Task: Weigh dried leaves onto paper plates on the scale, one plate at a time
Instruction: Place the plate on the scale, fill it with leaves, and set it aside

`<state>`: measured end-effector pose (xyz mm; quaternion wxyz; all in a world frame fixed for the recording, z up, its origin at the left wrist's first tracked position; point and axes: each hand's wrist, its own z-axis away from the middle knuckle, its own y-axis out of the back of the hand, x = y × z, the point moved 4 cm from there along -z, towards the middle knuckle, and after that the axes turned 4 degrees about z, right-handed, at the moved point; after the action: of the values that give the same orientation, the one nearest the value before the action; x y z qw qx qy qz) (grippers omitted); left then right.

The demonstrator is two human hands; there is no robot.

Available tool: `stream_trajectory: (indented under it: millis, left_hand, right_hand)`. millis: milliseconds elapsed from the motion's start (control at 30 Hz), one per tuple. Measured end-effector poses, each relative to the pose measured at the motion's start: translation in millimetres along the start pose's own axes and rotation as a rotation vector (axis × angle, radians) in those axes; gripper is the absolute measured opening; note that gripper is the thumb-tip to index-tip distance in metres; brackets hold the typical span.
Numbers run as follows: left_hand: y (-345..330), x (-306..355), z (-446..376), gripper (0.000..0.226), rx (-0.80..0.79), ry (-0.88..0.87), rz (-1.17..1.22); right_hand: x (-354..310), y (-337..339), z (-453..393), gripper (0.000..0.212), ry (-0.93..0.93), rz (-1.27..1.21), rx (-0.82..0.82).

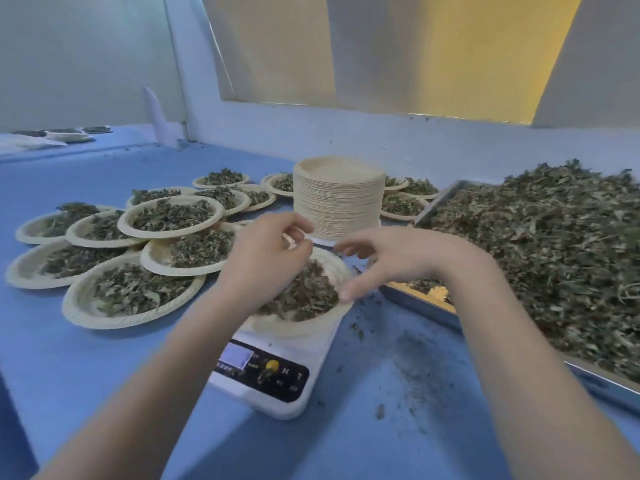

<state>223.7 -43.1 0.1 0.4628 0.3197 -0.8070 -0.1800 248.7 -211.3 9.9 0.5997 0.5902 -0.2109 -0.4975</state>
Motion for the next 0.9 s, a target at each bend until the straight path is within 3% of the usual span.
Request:
stream_trajectory:
  millis: [133, 233, 433, 733, 900]
  left_hand:
    - [36.9, -31.3, 18.3, 0.014, 0.188, 0.108, -0.061]
    - [47.3, -55.1, 29.1, 0.017, 0.187, 0.232, -0.096]
    - [39.3, -77.7, 45.4, 0.016, 0.006, 0.411, 0.028]
    - [54.7, -73.5, 26.2, 0.017, 0.053, 0.451, 0.192]
    - [84.6, -64.3, 1.2, 0.018, 0.062, 0.371, 0.124]
  right_hand:
    - [-5.2, -12.9, -5.6, 0.126, 0.001, 0.018, -0.074]
    - [-8.4, -21.7, -7.2, 0.140, -0.002, 0.045, -0.115]
    - [-6.1, -32.7, -13.0, 0.137, 0.012, -0.012, -0.110]
    - [-6.6, -18.2, -9.8, 0.137, 0.084, -0.165, 0.117]
    - [-22.9, -10.4, -19.1, 0.130, 0.130, -0.287, 0.154]
